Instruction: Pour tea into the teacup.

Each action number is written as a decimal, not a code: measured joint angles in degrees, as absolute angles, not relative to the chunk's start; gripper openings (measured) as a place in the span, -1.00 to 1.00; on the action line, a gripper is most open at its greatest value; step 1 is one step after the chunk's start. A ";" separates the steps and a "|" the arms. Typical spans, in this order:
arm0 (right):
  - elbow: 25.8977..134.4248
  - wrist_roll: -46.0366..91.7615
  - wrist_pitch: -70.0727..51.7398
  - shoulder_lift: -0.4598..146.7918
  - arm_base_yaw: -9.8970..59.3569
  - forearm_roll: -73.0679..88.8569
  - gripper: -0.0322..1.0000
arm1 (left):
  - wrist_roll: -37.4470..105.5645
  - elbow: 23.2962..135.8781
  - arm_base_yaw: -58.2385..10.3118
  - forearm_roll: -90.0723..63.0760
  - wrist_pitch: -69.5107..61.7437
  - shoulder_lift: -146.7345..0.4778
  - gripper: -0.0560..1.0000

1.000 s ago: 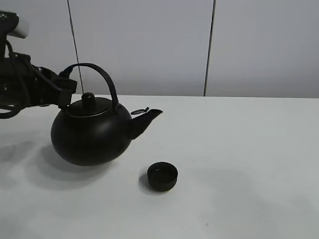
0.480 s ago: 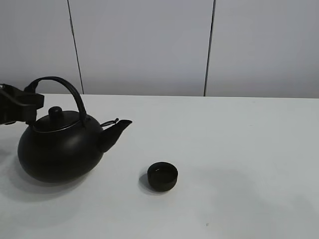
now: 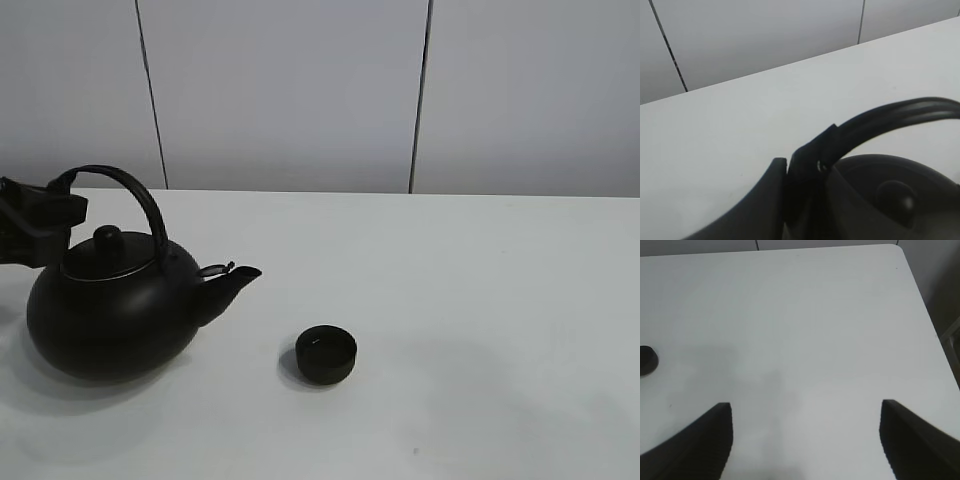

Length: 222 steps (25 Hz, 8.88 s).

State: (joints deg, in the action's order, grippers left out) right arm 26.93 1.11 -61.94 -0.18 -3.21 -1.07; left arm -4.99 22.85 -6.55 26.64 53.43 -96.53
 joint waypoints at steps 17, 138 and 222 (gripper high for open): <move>26.93 1.11 -61.99 -0.18 -3.21 -1.07 0.15 | -1.04 14.53 -5.60 24.41 58.40 -96.06 -0.65; 26.93 1.11 -61.93 -0.18 -3.21 -1.07 0.15 | -20.37 34.41 -5.48 14.06 13.94 -82.95 -0.18; 26.93 1.11 -61.92 -0.18 -3.21 -0.85 0.15 | 8.14 29.71 8.17 -7.83 -69.12 1.03 -0.18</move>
